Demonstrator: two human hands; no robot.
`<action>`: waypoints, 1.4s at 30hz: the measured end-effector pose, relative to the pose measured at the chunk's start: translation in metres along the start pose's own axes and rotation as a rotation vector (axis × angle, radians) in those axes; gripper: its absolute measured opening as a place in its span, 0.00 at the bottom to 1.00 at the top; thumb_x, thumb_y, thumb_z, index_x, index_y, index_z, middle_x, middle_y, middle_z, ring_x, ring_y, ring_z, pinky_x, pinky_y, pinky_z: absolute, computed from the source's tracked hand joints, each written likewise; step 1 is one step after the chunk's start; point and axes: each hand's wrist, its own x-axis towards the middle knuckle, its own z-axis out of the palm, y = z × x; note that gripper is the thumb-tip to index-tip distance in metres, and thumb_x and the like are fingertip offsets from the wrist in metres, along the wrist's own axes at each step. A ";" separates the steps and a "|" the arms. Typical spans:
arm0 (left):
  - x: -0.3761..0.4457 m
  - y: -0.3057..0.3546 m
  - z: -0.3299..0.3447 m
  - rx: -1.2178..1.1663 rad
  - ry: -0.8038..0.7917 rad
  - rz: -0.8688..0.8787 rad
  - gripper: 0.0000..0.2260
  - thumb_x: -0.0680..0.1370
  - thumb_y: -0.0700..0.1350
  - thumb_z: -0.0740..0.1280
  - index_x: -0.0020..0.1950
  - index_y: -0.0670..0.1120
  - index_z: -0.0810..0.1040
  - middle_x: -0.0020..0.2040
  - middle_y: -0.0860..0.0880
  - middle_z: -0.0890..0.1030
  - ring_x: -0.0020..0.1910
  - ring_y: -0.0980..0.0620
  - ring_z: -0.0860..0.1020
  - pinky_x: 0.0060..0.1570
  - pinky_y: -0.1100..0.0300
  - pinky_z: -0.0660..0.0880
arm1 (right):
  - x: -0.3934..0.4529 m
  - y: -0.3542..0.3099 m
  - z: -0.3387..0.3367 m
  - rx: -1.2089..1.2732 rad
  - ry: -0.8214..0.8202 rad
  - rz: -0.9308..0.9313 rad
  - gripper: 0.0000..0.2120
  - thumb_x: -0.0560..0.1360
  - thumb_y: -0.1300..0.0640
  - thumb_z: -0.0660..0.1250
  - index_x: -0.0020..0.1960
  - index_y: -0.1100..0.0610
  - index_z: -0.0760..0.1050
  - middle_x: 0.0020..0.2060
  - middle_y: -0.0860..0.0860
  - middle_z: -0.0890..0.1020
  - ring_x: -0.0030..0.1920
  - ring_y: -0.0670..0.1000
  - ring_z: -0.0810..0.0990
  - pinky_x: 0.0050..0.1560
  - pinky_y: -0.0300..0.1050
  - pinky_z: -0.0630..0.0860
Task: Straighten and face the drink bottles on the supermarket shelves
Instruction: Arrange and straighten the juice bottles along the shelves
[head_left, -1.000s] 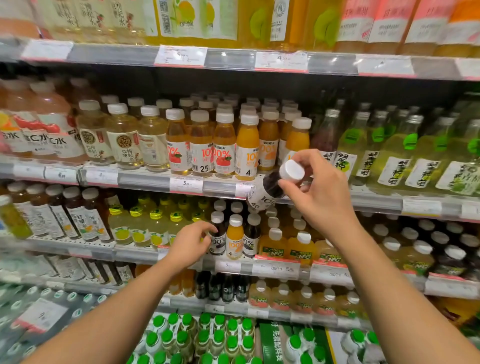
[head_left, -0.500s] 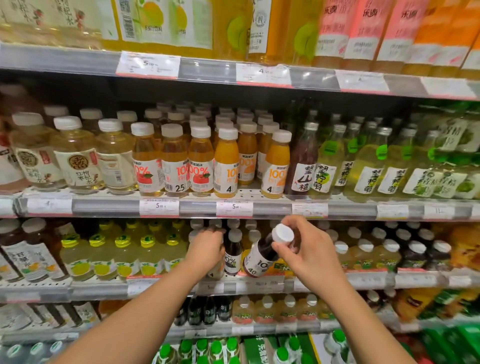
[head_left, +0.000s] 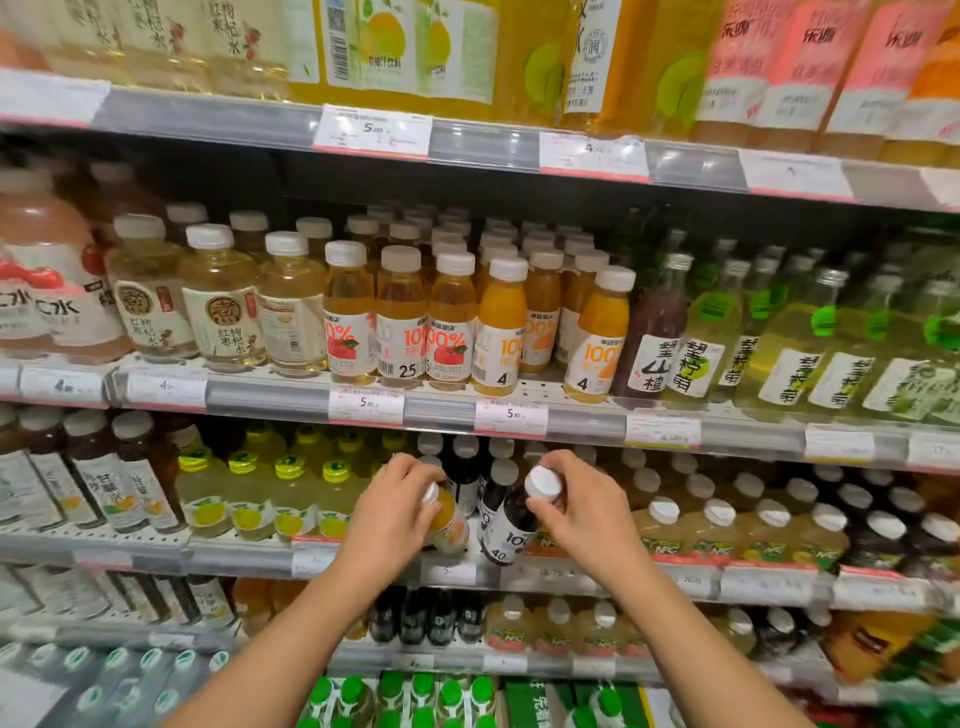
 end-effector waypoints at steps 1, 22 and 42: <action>-0.005 -0.001 -0.009 -0.011 0.017 0.000 0.15 0.76 0.45 0.72 0.62 0.52 0.77 0.57 0.54 0.73 0.55 0.54 0.75 0.52 0.59 0.74 | 0.004 -0.002 0.007 0.003 -0.010 -0.009 0.15 0.75 0.50 0.74 0.58 0.49 0.73 0.48 0.43 0.80 0.46 0.46 0.77 0.46 0.45 0.71; -0.046 -0.002 -0.105 -0.012 0.098 0.023 0.16 0.76 0.49 0.73 0.63 0.54 0.78 0.56 0.60 0.74 0.47 0.67 0.72 0.47 0.69 0.70 | 0.082 -0.026 0.102 -0.390 -0.282 -0.099 0.14 0.81 0.49 0.66 0.61 0.56 0.74 0.52 0.57 0.84 0.53 0.63 0.82 0.44 0.51 0.74; 0.011 0.070 -0.091 -0.120 0.127 0.127 0.19 0.74 0.55 0.74 0.63 0.58 0.76 0.57 0.65 0.78 0.57 0.65 0.77 0.57 0.64 0.75 | -0.014 -0.067 -0.010 0.408 -0.114 -0.049 0.22 0.72 0.41 0.72 0.65 0.45 0.79 0.55 0.40 0.82 0.39 0.44 0.83 0.47 0.36 0.79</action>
